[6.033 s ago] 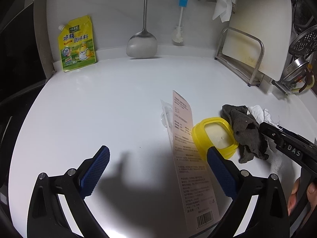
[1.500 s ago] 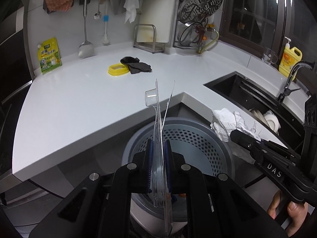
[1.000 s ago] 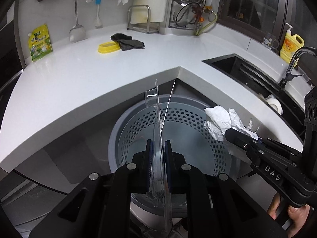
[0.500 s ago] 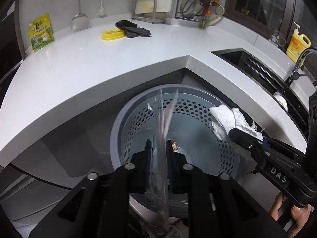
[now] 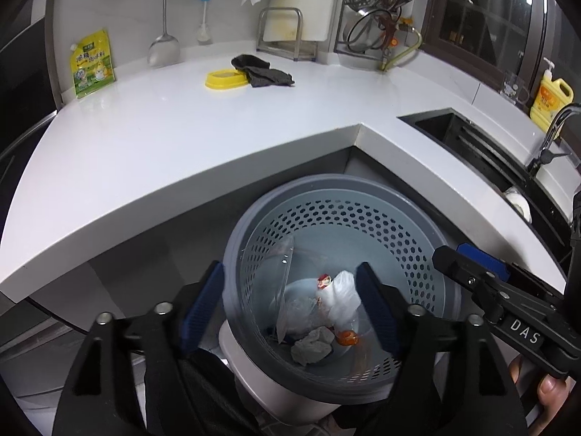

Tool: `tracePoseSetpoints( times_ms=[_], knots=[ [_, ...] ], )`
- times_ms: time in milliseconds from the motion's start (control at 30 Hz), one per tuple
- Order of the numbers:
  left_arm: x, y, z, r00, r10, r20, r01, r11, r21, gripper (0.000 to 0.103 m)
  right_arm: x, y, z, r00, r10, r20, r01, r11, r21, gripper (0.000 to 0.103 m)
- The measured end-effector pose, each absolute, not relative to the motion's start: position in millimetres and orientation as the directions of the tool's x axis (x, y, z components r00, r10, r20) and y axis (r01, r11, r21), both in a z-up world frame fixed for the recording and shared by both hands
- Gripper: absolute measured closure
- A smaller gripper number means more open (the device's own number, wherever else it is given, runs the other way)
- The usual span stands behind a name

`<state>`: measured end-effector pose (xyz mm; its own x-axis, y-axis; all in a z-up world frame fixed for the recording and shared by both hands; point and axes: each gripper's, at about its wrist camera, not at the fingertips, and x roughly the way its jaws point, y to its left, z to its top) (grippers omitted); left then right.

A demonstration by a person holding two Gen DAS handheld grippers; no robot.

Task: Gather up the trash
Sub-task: 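Open both grippers to drop the package and tissue into the bin, then move both tools back over the countertop toward the grey cloth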

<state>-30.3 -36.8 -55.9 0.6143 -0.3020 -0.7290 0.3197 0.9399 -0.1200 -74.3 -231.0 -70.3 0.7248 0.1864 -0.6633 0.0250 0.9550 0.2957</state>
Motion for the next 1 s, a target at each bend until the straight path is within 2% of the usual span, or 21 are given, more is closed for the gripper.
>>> tracePoseSetpoints(
  times_ms=[267, 467, 700, 1000],
  knots=[
    [-26.1, -27.8, -43.9, 0.646, -0.292, -0.705, 0.292, 0.948, -0.125, 0.012, -73.9, -229.8, -64.1, 0.738, 0.181, -0.651, 0.023, 0.956, 0.292, 0.046],
    [-16.0, -20.4, -26.5, 0.69, -0.283, -0.666, 0.272, 0.954, -0.124, 0.008, -67.9, -225.2, -48.5, 0.763, 0.159, -0.626, 0.005, 0.968, 0.252, 0.039],
    [12.8, -9.0, -7.4, 0.725, -0.286, -0.627, 0.251, 0.957, -0.146, 0.007, -37.2, -219.1, -30.1, 0.782, 0.15, -0.605, -0.026, 0.978, 0.208, 0.034],
    [83.4, 12.4, 3.9, 0.758, -0.221, -0.614, 0.177, 0.975, -0.133, 0.007, 39.8, -212.5, -12.6, 0.784, 0.171, -0.596, -0.07, 0.98, 0.189, 0.033]
  ],
)
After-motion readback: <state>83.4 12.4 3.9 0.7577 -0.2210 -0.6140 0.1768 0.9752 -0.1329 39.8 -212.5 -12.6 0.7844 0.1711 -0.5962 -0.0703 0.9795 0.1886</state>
